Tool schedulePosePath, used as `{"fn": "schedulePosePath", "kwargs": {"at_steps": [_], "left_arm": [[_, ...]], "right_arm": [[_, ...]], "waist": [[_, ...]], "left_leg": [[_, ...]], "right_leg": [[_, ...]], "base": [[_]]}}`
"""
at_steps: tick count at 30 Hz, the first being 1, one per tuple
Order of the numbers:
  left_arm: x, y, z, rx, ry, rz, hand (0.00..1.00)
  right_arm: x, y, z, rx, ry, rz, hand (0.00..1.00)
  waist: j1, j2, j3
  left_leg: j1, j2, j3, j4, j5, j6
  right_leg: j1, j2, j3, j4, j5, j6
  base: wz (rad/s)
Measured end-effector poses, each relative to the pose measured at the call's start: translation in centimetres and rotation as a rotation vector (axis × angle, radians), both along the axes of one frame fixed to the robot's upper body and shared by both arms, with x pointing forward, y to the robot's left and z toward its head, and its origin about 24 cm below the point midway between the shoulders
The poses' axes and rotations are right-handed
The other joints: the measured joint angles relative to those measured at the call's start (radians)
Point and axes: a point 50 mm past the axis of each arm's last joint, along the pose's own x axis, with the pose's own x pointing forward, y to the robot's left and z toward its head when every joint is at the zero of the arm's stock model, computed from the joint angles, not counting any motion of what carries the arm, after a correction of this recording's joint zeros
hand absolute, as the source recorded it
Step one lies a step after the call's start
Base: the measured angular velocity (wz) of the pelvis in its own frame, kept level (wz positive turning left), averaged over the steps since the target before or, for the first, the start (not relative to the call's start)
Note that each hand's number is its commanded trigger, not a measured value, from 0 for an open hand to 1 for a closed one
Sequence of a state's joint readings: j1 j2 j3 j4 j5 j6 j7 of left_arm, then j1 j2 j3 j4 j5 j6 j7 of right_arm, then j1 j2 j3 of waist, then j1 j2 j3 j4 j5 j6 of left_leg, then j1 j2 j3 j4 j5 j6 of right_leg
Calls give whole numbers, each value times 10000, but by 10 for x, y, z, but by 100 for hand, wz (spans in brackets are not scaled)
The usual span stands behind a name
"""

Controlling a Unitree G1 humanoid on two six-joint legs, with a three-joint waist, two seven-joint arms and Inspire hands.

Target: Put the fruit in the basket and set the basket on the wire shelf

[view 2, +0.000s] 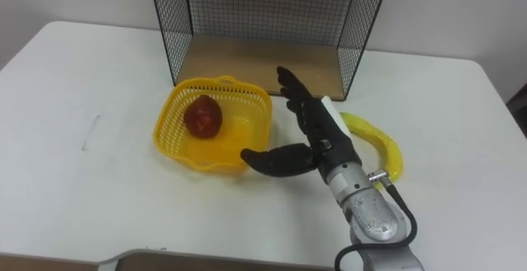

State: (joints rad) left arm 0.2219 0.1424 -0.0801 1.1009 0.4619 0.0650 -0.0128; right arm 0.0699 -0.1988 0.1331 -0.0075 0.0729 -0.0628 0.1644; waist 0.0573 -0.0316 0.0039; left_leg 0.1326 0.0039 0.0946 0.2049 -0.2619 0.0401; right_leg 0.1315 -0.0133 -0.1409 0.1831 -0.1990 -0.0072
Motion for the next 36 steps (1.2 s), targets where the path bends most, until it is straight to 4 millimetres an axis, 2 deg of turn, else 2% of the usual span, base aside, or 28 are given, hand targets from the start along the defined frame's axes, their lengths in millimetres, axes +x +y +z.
{"fn": "schedulePosePath", "kwargs": {"at_steps": [4,6,11,15,20,25,28,32,36], "left_arm": [[-1,4,1,68,-41,122,0],[-1,5,1,100,-79,262,0],[-4,7,1,126,-59,346,0],[-8,10,2,190,6,435,0],[-11,17,4,350,-14,837,0],[-18,20,4,477,149,1224,0],[-20,24,5,571,144,1511,0],[-19,27,7,692,93,1581,0],[-17,29,7,750,10,1614,0]], "right_arm": [[6,-7,7,-58,-348,-451,0],[9,-12,11,-72,-533,-780,0],[15,-24,21,-171,-979,-1476,0],[17,-35,27,-403,-1222,-1879,0],[18,-55,35,-394,-1604,-3044,0],[17,-74,42,-607,-1923,-4108,0],[16,-82,45,-734,-2045,-4477,0],[14,-91,47,-810,-2138,-4944,0],[15,-102,40,-922,-1726,-5370,0]], "waist": [[-22,-30,4],[-23,-66,34],[-59,-118,25],[-247,-149,-5],[-321,-160,-25],[-308,-275,-100],[-353,-341,-128],[-383,-381,-112],[-431,-400,-100]], "left_leg": [[38,0,-7,3,0,0],[99,0,-7,-6,0,0],[122,-3,1,0,0,0],[94,-3,-10,22,0,0],[-12,-3,-7,105,0,1],[10,-3,-33,102,0,1],[19,-5,-29,107,0,1],[15,-5,-31,117,0,1],[50,-2,-29,98,0,1]], "right_leg": [[52,-7,-10,-21,0,0],[109,-6,-14,-32,0,0],[126,4,7,-31,0,0],[118,27,-10,-7,0,0],[71,19,-93,20,0,1],[69,1,-141,37,0,1],[75,-10,-140,34,0,1],[80,-8,-125,33,0,1],[97,-5,-113,34,0,0]], "base": [[0],[0],[0],[0],[3],[0],[0],[0],[0]]}}
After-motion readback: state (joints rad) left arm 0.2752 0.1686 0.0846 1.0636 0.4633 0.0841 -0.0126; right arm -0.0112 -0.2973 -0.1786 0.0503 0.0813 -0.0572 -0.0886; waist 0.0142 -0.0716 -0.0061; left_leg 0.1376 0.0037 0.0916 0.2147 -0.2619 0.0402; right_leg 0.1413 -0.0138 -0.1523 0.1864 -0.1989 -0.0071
